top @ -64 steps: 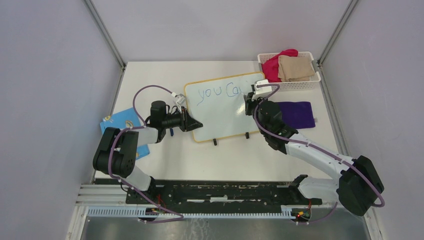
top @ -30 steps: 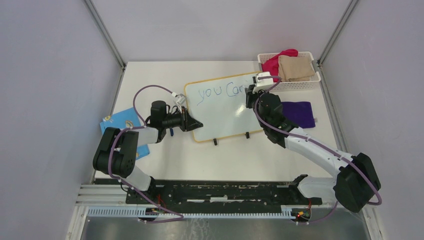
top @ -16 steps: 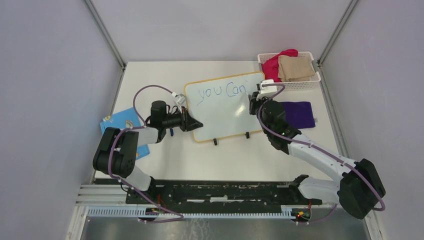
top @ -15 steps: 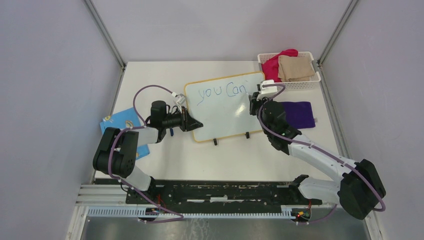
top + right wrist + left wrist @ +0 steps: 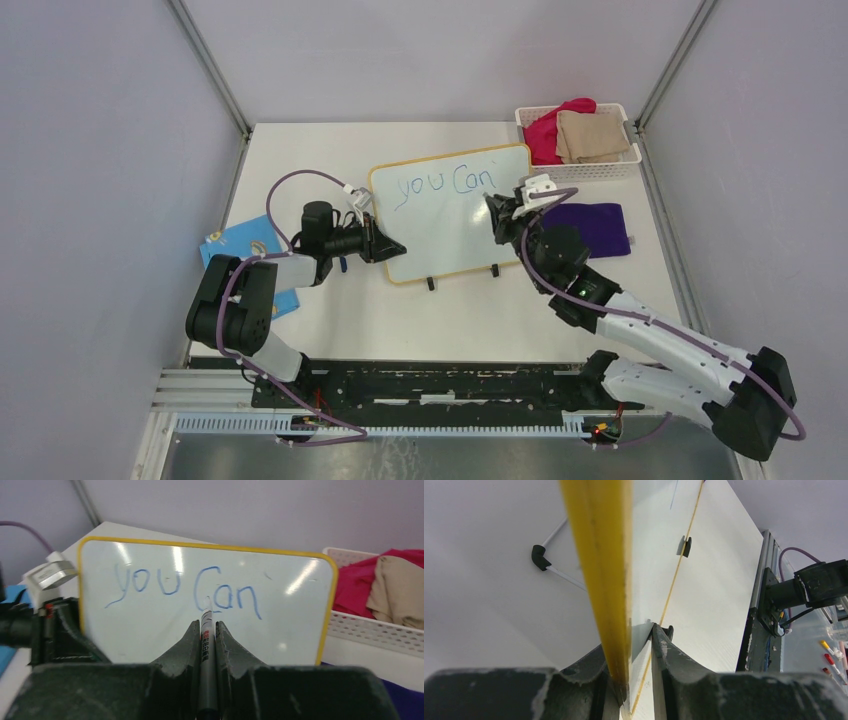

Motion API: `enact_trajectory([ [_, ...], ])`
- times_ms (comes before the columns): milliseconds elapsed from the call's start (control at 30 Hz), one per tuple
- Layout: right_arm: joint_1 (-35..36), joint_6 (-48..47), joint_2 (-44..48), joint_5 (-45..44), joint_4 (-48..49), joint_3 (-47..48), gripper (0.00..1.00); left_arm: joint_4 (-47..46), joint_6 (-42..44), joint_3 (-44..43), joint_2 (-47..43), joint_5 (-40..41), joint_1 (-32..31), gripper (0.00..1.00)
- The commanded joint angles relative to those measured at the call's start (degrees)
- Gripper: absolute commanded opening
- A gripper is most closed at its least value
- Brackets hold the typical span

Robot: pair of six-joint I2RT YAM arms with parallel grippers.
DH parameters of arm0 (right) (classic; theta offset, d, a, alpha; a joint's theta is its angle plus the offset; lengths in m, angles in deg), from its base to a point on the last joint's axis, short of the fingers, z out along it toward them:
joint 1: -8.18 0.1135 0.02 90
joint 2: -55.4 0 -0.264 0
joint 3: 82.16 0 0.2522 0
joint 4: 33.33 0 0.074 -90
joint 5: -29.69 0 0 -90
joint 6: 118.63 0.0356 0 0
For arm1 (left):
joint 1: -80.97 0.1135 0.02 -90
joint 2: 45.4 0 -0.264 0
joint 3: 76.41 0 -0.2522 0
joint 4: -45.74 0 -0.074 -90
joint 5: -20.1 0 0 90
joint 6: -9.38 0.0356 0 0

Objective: Write a sentence on the whiteboard

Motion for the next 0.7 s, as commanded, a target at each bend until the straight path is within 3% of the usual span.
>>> enact_trajectory([
  [0, 8.1, -5.5, 0.5, -1.8, 2.7, 2.6, 0.00, 5.8, 4.6, -0.2, 1.1, 6.0, -0.5, 0.02],
  [200, 19.3, -10.8, -3.6, -7.6, 5.1, 0.8, 0.00, 5.9, 4.6, -0.3, 1.4, 6.0, -0.5, 0.02],
  [667, 21.4, -3.7, -15.3, -5.6, 9.7, -2.0, 0.00, 6.4, 5.1, -0.3, 1.4, 6.7, -1.0, 0.02],
])
